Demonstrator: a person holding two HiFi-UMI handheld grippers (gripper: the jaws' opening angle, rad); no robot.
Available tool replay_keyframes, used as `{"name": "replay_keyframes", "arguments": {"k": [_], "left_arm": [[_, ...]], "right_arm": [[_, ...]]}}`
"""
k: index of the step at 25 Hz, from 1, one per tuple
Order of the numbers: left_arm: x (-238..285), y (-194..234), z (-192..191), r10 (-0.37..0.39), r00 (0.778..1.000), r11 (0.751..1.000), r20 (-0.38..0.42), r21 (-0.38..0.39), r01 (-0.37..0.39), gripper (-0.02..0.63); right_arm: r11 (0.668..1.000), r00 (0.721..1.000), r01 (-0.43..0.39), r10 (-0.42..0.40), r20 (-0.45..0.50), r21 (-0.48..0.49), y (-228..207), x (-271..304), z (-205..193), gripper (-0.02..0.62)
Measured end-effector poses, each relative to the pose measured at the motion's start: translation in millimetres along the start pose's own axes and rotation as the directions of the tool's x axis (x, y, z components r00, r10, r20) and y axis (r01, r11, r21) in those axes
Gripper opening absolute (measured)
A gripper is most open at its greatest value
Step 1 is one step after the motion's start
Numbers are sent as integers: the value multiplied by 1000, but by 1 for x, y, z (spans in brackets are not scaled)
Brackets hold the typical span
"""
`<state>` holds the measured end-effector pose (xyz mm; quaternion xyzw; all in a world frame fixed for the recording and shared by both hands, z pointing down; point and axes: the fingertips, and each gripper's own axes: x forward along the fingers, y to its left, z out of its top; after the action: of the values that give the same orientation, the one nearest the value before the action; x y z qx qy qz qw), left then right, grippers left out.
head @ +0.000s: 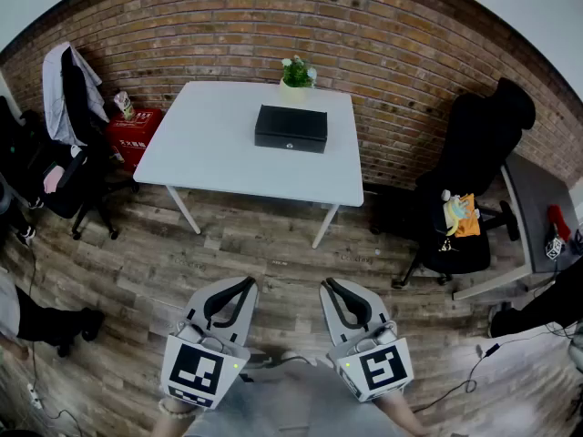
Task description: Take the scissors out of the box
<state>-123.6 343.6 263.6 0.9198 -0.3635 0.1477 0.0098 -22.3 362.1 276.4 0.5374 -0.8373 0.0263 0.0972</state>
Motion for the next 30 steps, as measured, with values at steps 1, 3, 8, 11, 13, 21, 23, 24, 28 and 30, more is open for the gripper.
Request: {"name": "replay_keyframes", "arguments": {"k": [1,3,8,11,13,21,23,24,28,30], "left_arm": [[1,0,1,0,1000,1000,10,0,0,18],[3,1,3,2,1000,1000,22,-1,-2,18],[6,0,2,7,1000,1000,17,-7,-7,18],[8,-3,4,7,1000,1000,21,-8,-7,18],[10,-5,4,7,1000,1000,24,-12,-7,18],[16,-13,3,18,1000,1000,23,-17,-17,18],[16,-16,2,24,999,1000,22,-19,-24,18],[16,-18,3,28,999,999,26,-22,-27,18],[16,-26,7,42,998,999,37,-24,-42,18],[18,-32,9,49,998,999,44,-26,-48,18]], "right_arm": [[1000,1000,-1,1,1,-2,0,1,-1,54],[1000,1000,-3,3,8,-4,-1,3,-2,54],[1000,1000,-5,5,6,-3,-4,3,-2,54],[1000,1000,-4,4,12,-5,-7,2,-2,54],[1000,1000,-4,4,2,-1,-9,0,-5,54],[1000,1000,8,-8,11,1,-23,-9,-7,55],[1000,1000,6,-7,14,1,-26,-12,-9,55],[1000,1000,5,-5,16,2,-27,-14,-9,55],[1000,1000,-10,10,20,-1,-30,-21,-11,55],[1000,1000,-15,15,18,-10,-33,-27,-11,55]]}}
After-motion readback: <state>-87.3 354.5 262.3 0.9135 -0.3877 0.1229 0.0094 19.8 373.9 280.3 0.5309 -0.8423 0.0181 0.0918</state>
